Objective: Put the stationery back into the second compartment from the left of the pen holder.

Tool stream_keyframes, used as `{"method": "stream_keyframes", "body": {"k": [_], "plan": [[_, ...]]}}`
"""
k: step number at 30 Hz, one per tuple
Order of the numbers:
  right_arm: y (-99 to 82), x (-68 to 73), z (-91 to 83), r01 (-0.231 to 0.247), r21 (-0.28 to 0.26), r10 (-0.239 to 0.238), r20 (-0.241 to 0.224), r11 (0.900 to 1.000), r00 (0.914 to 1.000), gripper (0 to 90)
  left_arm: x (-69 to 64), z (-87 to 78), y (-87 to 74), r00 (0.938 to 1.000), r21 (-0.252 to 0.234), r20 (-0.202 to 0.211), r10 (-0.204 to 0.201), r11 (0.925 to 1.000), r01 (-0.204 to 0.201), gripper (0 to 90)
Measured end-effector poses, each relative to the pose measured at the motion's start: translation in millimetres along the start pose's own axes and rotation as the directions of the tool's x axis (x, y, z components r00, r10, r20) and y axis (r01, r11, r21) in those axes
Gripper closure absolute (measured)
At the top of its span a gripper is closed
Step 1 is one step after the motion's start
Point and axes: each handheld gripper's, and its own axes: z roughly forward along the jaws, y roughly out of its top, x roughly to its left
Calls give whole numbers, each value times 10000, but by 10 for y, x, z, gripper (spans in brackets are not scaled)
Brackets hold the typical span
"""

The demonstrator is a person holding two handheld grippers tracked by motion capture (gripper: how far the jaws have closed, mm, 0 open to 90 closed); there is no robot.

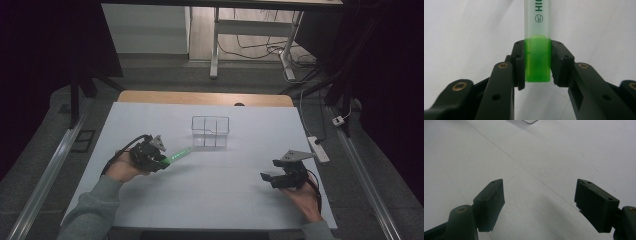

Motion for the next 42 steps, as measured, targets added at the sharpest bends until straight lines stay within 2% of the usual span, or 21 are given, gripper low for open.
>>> {"method": "stream_keyframes", "body": {"k": [11, 25, 37, 42], "plan": [[37, 26, 14, -55, -134, 52, -230, 9999, 9997, 228, -136, 48, 139, 9974, -211, 183, 702, 9973, -699, 667], [117, 112, 56, 83, -203, -93, -489, 9998, 9988, 203, -263, 98, 282, 9909, -318, 277, 1314, 9909, -1306, 666], [206, 190, 103, 295, -277, -317, -842, 9992, 9959, 188, -379, 223, 444, 9802, -186, 474, 1924, 9813, -1917, 667], [261, 247, 134, 525, -241, -547, -973, 9983, 9938, 184, -427, 267, 502, 9758, -145, 525, 2122, 9772, -2117, 666]]}}
